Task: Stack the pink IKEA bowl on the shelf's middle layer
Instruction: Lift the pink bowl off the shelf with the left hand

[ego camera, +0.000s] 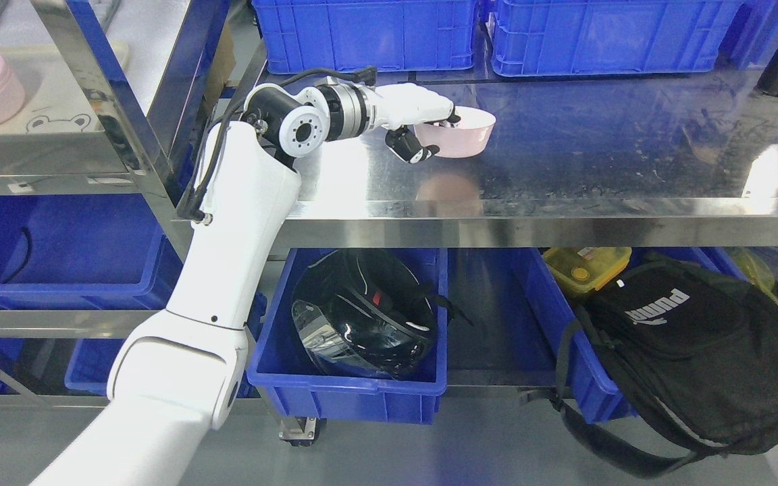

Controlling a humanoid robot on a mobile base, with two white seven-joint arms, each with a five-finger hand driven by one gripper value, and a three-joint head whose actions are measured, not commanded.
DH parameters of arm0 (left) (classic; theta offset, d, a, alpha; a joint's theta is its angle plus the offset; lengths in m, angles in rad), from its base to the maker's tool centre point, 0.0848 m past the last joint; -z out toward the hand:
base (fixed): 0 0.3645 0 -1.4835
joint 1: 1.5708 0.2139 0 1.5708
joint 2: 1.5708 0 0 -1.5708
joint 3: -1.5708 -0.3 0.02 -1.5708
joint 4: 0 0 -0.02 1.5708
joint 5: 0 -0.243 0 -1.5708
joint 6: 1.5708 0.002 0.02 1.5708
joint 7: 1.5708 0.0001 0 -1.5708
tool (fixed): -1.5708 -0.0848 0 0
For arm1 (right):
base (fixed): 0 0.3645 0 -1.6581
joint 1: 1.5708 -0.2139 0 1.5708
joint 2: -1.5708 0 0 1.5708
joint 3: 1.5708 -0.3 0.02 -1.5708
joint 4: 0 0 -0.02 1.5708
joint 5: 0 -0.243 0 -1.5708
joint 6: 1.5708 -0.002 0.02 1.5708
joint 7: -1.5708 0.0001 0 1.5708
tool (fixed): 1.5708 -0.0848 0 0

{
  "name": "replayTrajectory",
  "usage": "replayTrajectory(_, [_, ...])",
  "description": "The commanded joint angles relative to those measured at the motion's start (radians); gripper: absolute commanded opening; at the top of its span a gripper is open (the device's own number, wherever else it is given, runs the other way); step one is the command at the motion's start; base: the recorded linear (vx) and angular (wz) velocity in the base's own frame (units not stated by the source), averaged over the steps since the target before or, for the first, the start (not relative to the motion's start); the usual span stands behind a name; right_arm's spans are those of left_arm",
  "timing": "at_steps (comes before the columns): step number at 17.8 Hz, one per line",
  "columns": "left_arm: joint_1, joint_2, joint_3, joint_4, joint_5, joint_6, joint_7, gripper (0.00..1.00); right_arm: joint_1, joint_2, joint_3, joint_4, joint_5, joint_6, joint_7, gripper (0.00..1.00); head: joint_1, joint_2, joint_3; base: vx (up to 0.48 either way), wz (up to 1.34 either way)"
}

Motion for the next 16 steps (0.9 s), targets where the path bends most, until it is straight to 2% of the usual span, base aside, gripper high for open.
replayTrajectory(1, [0.05,0.016,0.123,-0.263,0.078,-0.006,-0.01,0.0,0.022,-0.017,0.0,-0.017,0.0,0.001,0.001,1.0,0.0,0.0,0.0,0.0,0.0])
replayTrajectory(2, [0.062,0.016,0.125,-0.293,0.089,-0.012,-0.004,0.0,0.022,-0.017,0.0,-0.017,0.0,0.001,0.001,1.0,0.0,0.0,0.0,0.0,0.0])
replayTrajectory(5, [0.107,0.016,0.186,-0.321,0.153,-0.188,-0.003,0.0,0.022,-0.017,0.0,-0.017,0.0,0.001,0.001,1.0,0.0,0.0,0.0,0.0,0.0])
replayTrajectory(7, [0.123,0.016,0.2,-0.337,0.175,-0.264,-0.003,0.0,0.022,-0.017,0.0,-0.017,0.0,0.001,0.001,1.0,0.0,0.0,0.0,0.002,0.01])
replayTrajectory(11, [0.166,0.016,0.169,-0.368,0.224,-0.308,0.006,0.01,0.022,-0.017,0.0,-0.017,0.0,0.001,0.001,1.0,0.0,0.0,0.0,0.0,0.0])
replayTrajectory(13, [0.177,0.016,0.151,-0.374,0.224,-0.364,0.026,0.01,0.022,-0.017,0.0,-0.017,0.0,0.001,0.001,1.0,0.0,0.0,0.0,0.0,0.0])
replayTrajectory(16, [0.214,0.016,0.14,-0.383,0.223,-0.364,0.028,0.01,0.022,-0.017,0.0,-0.017,0.0,0.001,0.001,1.0,0.0,0.0,0.0,-0.001,-0.01])
